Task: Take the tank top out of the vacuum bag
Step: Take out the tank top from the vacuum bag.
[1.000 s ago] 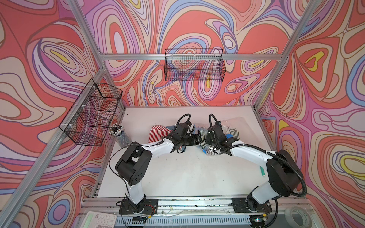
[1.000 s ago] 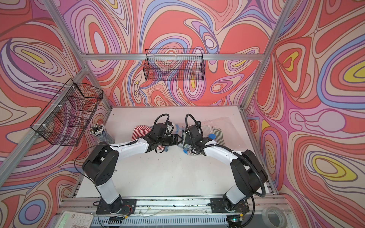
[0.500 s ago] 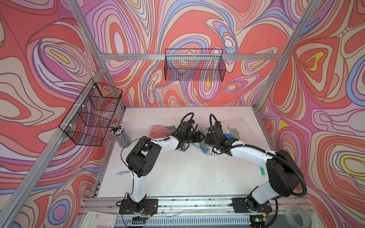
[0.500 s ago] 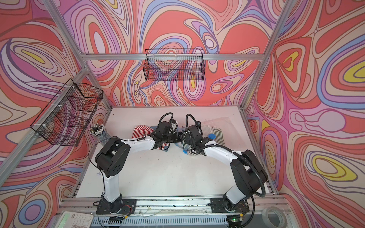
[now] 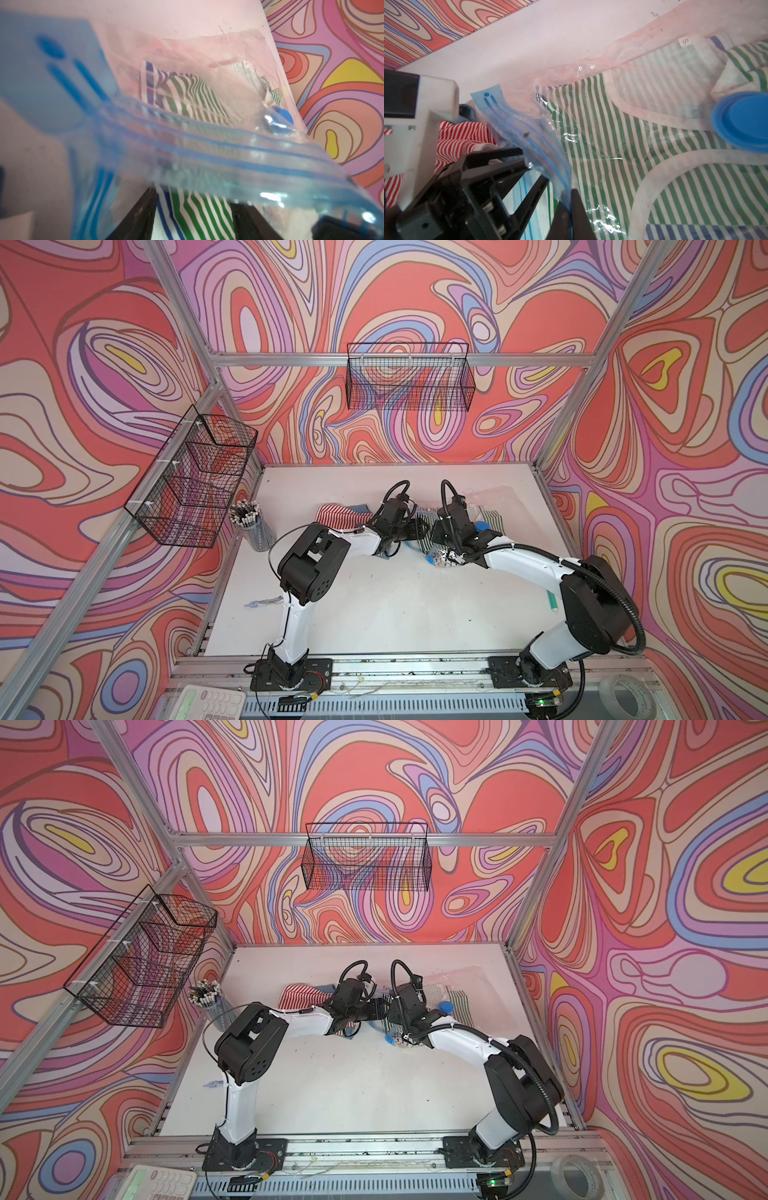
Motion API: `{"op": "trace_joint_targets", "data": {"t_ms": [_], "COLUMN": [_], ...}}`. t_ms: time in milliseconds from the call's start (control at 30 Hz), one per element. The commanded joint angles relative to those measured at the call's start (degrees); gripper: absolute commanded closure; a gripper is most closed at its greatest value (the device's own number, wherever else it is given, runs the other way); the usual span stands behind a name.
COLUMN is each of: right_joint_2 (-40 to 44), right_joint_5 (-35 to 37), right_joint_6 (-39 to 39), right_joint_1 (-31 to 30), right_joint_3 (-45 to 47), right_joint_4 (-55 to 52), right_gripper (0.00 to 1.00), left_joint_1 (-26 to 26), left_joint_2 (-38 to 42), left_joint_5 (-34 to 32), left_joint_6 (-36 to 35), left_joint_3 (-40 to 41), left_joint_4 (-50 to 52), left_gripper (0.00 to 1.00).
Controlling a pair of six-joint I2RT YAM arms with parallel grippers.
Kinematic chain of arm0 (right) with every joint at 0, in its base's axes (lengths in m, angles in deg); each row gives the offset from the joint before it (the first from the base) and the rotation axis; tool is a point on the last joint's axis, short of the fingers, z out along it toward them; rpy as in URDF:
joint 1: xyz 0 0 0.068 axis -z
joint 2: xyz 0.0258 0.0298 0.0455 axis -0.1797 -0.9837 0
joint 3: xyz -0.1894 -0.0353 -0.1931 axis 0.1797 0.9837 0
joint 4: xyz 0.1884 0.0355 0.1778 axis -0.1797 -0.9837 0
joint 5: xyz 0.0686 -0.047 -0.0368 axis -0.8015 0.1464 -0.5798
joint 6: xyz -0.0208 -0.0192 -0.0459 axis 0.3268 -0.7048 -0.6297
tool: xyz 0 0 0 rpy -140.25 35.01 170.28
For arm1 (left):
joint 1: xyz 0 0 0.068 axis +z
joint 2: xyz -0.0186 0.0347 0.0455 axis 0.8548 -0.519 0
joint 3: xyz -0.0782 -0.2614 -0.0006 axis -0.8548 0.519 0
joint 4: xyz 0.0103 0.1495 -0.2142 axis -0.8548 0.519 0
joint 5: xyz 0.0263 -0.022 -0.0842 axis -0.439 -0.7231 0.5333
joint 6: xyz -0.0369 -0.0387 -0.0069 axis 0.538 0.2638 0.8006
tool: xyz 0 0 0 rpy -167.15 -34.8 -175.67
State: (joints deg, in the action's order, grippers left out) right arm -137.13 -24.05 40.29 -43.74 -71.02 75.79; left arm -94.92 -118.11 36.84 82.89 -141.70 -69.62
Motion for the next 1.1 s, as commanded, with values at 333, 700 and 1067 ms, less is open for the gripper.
{"op": "trace_joint_targets", "data": {"t_ms": [333,700,1067], "right_joint_2": [2.11,2.08,3.15], "right_joint_5": [0.78,1.45,2.17], "right_joint_6": [0.92,0.74,1.23], "right_joint_1": [0.25,0.25,0.25], "right_joint_3": [1.42,2.22,3.02], "right_joint_4": [0.59,0.92,1.01], "right_gripper": [1.0,1.0,1.0], "left_joint_1": [-0.29,-1.66,-3.15], "left_joint_2": [-2.85,-4.44,-5.36], "left_joint_5": [0.44,2.3,-3.82], "left_joint_6": [1.14,1.19,-2.09], "left_joint_3": [-2.44,-5.65,-9.56], "left_joint_4": [-1.46,0.66,12.86], "left_gripper": [0.42,0.55,0.54]}}
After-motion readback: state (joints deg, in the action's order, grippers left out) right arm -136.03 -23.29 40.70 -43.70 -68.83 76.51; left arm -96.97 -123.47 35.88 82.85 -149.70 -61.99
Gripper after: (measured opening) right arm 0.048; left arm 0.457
